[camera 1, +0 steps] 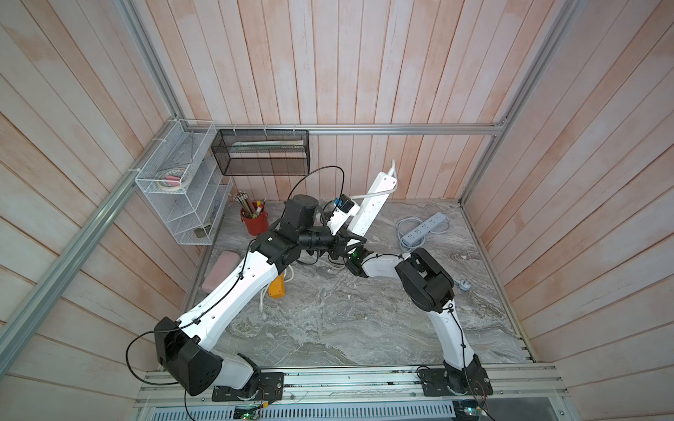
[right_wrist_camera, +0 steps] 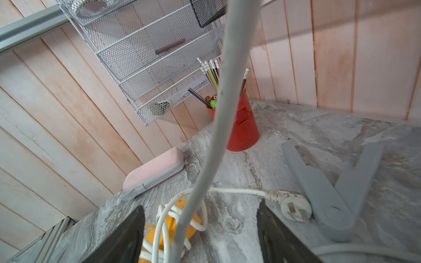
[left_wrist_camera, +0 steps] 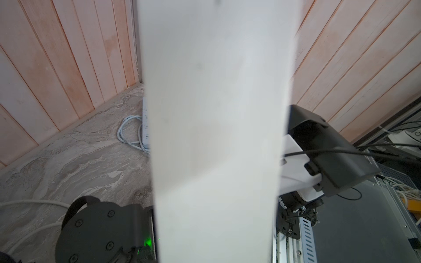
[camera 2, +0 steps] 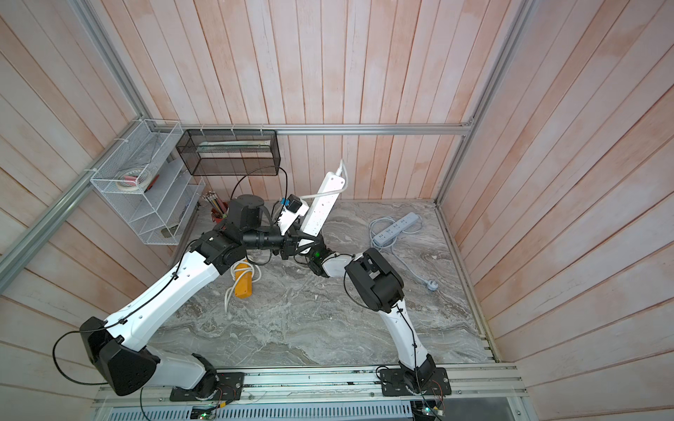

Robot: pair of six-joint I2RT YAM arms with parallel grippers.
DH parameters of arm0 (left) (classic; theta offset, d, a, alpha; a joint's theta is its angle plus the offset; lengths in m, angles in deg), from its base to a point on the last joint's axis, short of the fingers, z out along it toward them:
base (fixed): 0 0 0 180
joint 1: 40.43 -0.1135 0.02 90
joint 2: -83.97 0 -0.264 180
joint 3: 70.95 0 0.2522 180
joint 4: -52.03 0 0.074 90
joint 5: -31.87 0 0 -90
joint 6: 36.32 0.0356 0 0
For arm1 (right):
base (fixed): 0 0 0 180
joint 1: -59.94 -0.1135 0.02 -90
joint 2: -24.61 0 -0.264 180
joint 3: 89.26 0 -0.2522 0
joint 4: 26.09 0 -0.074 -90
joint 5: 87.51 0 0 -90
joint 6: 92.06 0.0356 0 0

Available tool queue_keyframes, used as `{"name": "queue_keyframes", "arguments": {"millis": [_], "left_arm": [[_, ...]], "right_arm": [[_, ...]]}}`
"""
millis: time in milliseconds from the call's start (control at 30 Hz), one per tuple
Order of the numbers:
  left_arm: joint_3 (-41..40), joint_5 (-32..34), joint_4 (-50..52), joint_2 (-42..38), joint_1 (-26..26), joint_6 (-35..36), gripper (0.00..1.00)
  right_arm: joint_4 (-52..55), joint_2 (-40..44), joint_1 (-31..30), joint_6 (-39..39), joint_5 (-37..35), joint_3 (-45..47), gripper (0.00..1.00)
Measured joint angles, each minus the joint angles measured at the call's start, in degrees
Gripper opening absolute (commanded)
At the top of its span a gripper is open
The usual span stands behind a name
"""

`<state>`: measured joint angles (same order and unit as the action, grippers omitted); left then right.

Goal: Wrap the cord around the power strip
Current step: Wrap the power cord around the power strip.

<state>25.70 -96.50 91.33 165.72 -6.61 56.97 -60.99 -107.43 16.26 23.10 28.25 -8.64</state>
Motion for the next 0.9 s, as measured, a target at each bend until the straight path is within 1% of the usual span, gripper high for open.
{"name": "queue_keyframes", "arguments": {"millis": [33, 100, 133, 233, 267, 333, 367, 400, 467, 533, 667, 767, 833, 900], "left_arm": [[-0.15, -0.22, -0.09, 0.00, -0.35, -0.07, 0.00], [-0.50, -0.39, -0.48, 0.00, -0.94, -0.13, 0.00], [-0.83, -0.46, -0.90, -0.02, -1.33, -0.20, 0.00], [-2.29, -0.96, -2.16, -0.20, -2.54, -0.96, 0.00], [-2.80, -1.11, -2.40, -0.22, -3.06, -1.18, 0.00], [-3.58, -1.57, -2.86, -0.22, -4.39, -1.86, 0.00], [-4.07, -1.73, -3.34, -0.24, -5.29, -2.14, 0.00], [-4.44, -1.73, -3.76, -0.28, -6.16, -2.51, 0.00], [-5.49, -1.66, -4.39, -0.52, -8.98, -2.99, 0.00], [-6.19, -1.49, -4.52, -0.66, -12.41, -3.32, 0.00], [-6.73, -0.28, -4.39, -0.66, -21.07, -4.31, 0.00], [-6.71, 1.11, -4.31, -0.66, -27.06, -5.09, 0.00], [-6.49, 3.61, -3.65, -0.63, -29.83, -5.22, 0.00], [-5.77, 7.30, -2.16, -0.44, -31.26, -4.76, 0.00]], "right_arm": [[0.85, -1.11, -0.37, 0.07, -0.02, -1.53, 0.73], [2.67, -3.15, -0.90, 0.04, -0.35, -4.42, 0.65], [4.09, -4.22, -1.11, 0.13, -0.63, -6.08, 0.57], [7.87, -6.34, -1.42, 0.07, -1.86, -9.29, 0.23], [9.14, -6.36, -1.42, -0.02, -2.29, -9.44, 0.15], [11.37, -6.34, -1.27, -0.26, -3.41, -9.29, 0.02], [12.17, -5.90, -1.05, -0.31, -4.20, -8.39, 0.00], [12.94, -4.87, -0.72, -0.31, -4.98, -6.49, 0.00], [14.80, -0.98, 0.26, -1.46, -6.80, -0.15, 0.00], [16.96, 4.85, 1.53, -3.65, -9.29, 7.89, 0.00], [21.57, 18.58, 3.78, -11.32, -16.11, 21.55, 0.00], [23.89, 27.67, 4.04, -18.29, -22.34, 28.48, 0.00], [25.16, 31.93, 4.02, -22.51, -26.47, 31.85, 0.00], [26.67, 35.28, 4.04, -26.29, -30.29, 34.91, 0.00]]}}
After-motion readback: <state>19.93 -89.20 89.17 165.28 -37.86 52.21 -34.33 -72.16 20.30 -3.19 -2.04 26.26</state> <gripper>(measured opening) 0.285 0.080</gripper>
